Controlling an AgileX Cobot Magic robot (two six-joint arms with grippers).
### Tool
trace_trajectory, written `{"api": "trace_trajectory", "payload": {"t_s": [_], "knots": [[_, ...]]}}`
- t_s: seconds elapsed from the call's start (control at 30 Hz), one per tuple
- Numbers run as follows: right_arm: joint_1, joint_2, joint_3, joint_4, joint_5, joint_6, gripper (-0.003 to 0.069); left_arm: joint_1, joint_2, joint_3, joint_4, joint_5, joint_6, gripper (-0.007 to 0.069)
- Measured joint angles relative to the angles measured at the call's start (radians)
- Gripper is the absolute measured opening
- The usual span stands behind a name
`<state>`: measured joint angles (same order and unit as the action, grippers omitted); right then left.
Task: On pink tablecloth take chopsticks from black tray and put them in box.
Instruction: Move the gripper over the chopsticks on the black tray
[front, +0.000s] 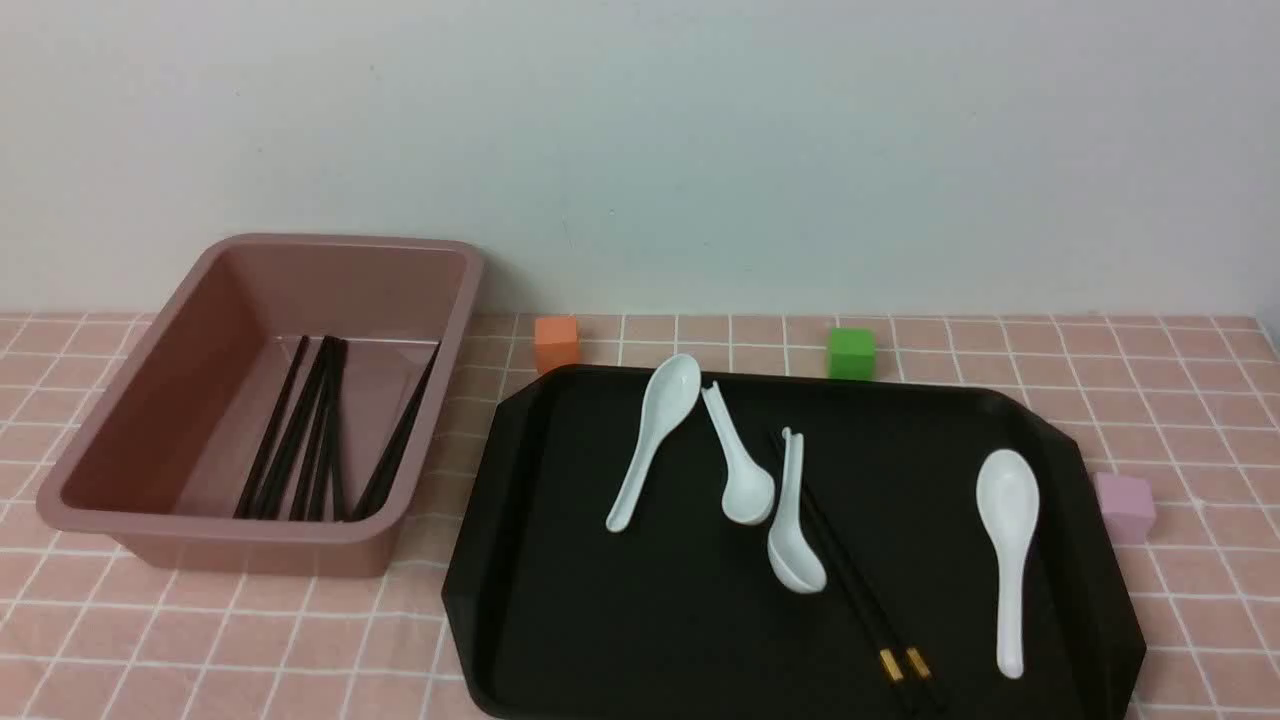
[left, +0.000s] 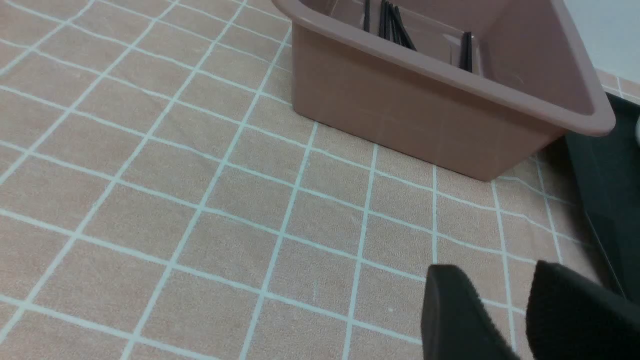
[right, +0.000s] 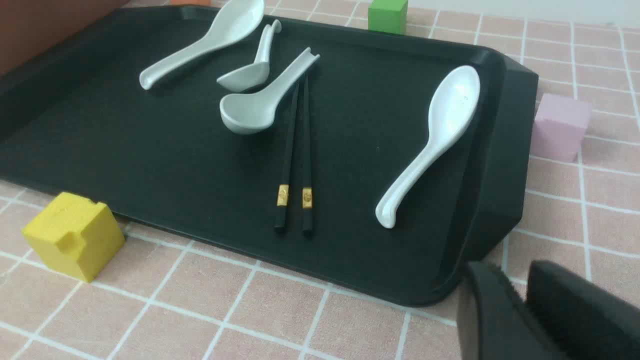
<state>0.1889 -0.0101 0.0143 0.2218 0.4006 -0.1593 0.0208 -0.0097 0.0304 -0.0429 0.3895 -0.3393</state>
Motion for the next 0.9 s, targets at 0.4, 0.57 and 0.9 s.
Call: {"api": "trace_trajectory", "payload": {"t_s": [0.4,0.57,0.9], "knots": [[0.000,0.000,0.000,0.000,0.000,0.000,0.0158,0.000,0.000,0.000,0.000,0.000,0.000,0.0239],[0.000,0.000,0.000,0.000,0.000,0.000,0.0165,0.000,0.000,0.000,0.000,0.000,0.000,0.0239],[0.000,0.000,0.000,0.000,0.000,0.000,0.0179,0.000,0.000,0.000,0.000,0.000,0.000,0.0239]]}}
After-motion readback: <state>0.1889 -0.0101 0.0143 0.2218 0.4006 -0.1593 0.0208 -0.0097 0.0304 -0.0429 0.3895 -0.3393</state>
